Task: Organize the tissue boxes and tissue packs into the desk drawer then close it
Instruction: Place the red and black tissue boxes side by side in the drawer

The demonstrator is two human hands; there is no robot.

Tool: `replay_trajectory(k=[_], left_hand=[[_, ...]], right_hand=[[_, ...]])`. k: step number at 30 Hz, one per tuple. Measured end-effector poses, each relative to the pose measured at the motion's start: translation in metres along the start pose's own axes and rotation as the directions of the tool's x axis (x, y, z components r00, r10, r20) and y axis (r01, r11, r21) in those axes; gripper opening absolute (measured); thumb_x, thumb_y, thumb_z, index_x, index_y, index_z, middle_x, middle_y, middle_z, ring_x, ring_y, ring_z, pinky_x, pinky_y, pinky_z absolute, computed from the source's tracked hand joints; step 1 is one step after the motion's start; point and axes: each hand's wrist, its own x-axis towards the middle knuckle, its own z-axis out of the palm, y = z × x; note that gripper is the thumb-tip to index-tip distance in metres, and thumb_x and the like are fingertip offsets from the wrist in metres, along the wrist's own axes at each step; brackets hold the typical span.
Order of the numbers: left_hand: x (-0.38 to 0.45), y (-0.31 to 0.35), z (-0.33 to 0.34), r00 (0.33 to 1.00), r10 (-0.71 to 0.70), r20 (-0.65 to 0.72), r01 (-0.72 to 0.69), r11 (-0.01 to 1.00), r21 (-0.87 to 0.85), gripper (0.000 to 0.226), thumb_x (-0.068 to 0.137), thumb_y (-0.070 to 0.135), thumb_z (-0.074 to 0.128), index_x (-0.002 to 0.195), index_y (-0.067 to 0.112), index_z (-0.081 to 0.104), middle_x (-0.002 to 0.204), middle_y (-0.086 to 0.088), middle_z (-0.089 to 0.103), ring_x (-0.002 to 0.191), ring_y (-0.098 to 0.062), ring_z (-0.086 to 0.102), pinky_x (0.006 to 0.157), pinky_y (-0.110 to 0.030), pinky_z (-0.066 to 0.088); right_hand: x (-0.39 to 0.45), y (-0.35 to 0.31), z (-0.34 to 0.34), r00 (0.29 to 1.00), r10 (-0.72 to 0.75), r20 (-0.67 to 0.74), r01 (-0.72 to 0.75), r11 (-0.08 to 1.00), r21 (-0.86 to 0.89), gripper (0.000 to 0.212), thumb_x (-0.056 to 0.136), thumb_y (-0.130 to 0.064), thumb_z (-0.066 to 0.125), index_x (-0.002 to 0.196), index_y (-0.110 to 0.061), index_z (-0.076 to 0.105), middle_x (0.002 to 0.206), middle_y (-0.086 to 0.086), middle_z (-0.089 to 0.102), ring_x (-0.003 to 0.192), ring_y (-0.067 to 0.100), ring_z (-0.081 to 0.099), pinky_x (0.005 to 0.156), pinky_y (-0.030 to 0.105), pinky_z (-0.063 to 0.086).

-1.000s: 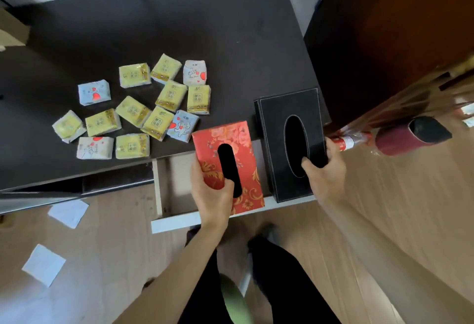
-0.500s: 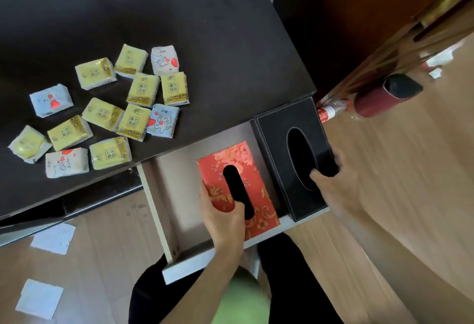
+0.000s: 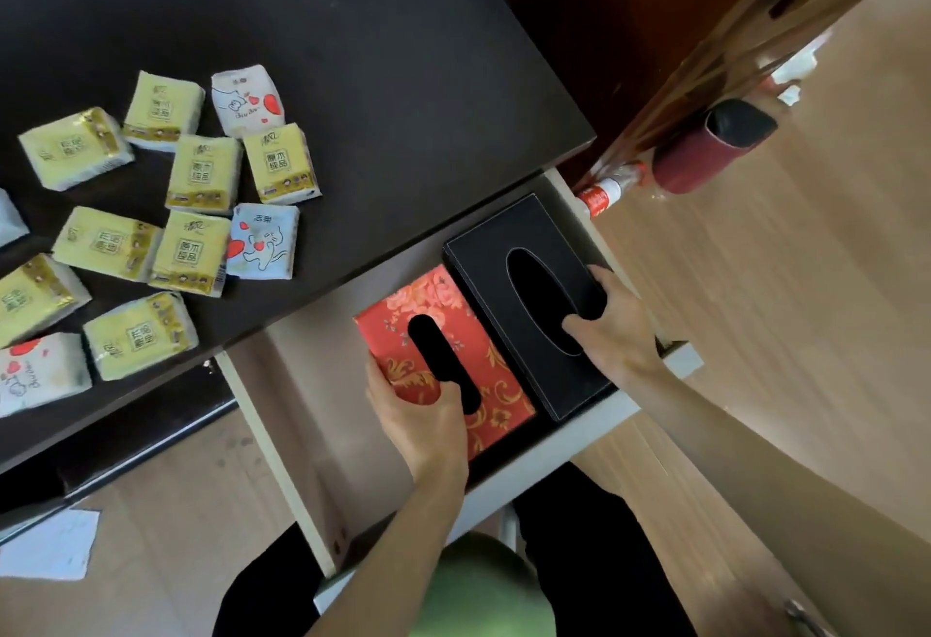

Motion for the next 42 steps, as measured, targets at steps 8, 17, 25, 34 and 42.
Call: replay_trajectory(k=[8,17,25,34,42], left_hand=[[0.019,0.005,-0.025,0.949,0.226,0.221,-0.209,0.973,-0.096,0.079,0.082,0.011,0.076,0.141,0.041,0.032,0.133,0.021,0.051,0.113,0.009,0.054,0.075,-0.005,0.048],[0.086,0.059,-0.025,0.432,0.565,0.703,-0.852,0.001,0.523,0.075,0.078,0.041,0.068,0.145,0.026,0.037,0.141,0.004,0.048,0.127,-0.026,0.047,0.1,-0.045,0.04],[0.094,0.075,-0.004,0.421,0.517,0.745,-0.765,-0.239,0.598,0.057,0.075,0.047,0.06,0.129,0.035,0.044,0.126,0.004,0.059,0.112,-0.031,0.059,0.081,-0.04,0.047],[0.101,0.073,0.003,0.35,0.571,0.742,-0.732,-0.328,0.597,0.041,0.08,0.052,0.061,0.111,0.026,0.059,0.11,-0.007,0.064,0.102,-0.036,0.06,0.069,-0.036,0.039],[0.09,0.065,0.016,0.298,0.597,0.744,-0.732,-0.357,0.58,0.034,0.083,0.053,0.058,0.101,0.025,0.056,0.11,-0.006,0.064,0.103,-0.036,0.061,0.068,-0.035,0.035]], right_hand=[[0.008,0.022,0.013,0.916,-0.4,-0.019,0.369,0.86,-0.352,0.072,0.088,-0.018,0.073,0.152,-0.011,0.042,0.15,0.008,0.05,0.137,0.026,0.048,0.109,0.04,0.045],[0.061,-0.027,0.007,0.775,-0.601,0.195,0.559,0.507,-0.656,0.083,0.087,-0.041,0.074,0.158,-0.025,0.035,0.163,-0.003,0.031,0.149,0.02,0.027,0.094,0.05,0.052],[0.07,-0.014,0.009,0.719,-0.679,0.148,0.537,0.408,-0.738,0.081,0.083,-0.043,0.077,0.153,-0.023,0.042,0.15,-0.002,0.048,0.135,0.025,0.047,0.091,0.047,0.052],[0.053,-0.005,-0.012,0.696,-0.707,0.128,0.457,0.298,-0.838,0.059,0.078,-0.049,0.073,0.132,-0.024,0.067,0.126,-0.003,0.064,0.117,0.021,0.049,0.079,0.042,0.054],[0.054,0.007,-0.021,0.781,-0.622,0.057,0.471,0.526,-0.709,0.069,0.082,-0.048,0.073,0.146,-0.027,0.054,0.146,-0.007,0.05,0.127,0.023,0.054,0.084,0.038,0.046]])
